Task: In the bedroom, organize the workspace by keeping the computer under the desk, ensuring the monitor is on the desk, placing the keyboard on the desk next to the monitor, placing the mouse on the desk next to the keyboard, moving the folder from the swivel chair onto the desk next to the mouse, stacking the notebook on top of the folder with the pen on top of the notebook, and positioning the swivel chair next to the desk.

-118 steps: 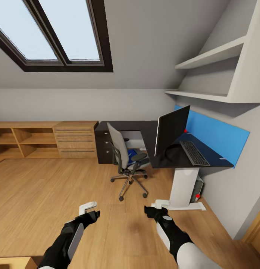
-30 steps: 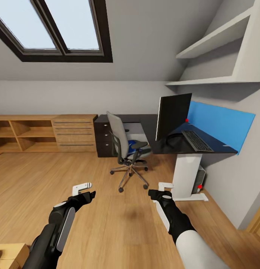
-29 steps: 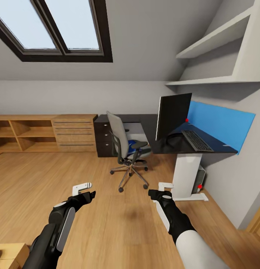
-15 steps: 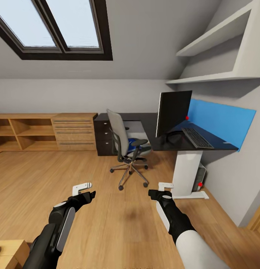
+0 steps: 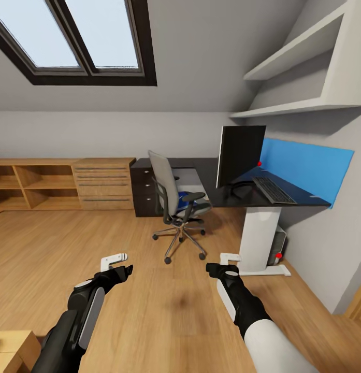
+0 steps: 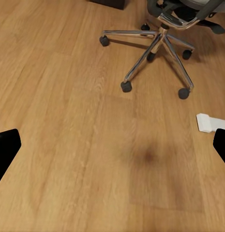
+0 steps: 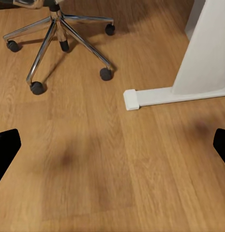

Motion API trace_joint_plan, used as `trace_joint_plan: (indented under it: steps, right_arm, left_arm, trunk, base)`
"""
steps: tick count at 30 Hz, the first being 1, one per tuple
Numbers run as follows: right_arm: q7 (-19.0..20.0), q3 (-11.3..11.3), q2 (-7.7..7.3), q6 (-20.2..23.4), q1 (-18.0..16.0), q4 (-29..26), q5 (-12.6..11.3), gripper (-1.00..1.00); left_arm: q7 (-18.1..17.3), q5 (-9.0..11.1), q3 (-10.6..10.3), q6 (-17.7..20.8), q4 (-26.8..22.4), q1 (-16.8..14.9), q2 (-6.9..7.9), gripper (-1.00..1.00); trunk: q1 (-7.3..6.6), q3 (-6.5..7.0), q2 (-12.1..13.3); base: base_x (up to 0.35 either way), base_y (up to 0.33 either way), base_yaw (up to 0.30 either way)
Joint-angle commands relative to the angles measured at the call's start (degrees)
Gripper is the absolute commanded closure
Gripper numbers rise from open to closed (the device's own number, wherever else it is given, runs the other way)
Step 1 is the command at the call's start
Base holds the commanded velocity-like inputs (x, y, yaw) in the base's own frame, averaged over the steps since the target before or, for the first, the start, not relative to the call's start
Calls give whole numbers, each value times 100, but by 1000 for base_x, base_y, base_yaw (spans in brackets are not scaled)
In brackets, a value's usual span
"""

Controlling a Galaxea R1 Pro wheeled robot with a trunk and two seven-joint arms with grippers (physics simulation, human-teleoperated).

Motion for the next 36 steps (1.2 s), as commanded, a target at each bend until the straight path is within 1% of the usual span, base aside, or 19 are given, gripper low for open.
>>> trace_joint_plan:
  steps: [1,13,18,28,36]
  right_arm:
    - [-29,10,0,33,-2,-9,-15,-100]
    - [-29,10,0,33,4,-9,-11,-100]
    - [-29,16,0,26,48,-14,-10,-100]
    - [-33,27,0,22,60,-18,-10,-100]
    - [-29,27,0,21,61,-17,-10,-100]
  left_arm:
    - [45,62,5,27,-7,-3,-4,-100]
    - [56,62,1,27,-47,-3,-9,-100]
    - [180,69,1,35,-66,-3,-9,-100]
    - [221,71,1,36,-69,-3,-15,-100]
    - [221,71,1,36,-69,-3,-18,-100]
  trunk:
    - [22,-15,-44]
    - [285,-123,-526]
    - [395,-168,-726]
    - [615,-260,-1127]
    - [791,-391,-1448]
  base:
    - [0,0,0]
    - [0,0,0]
    - [0,0,0]
    - [0,0,0]
    - [0,0,0]
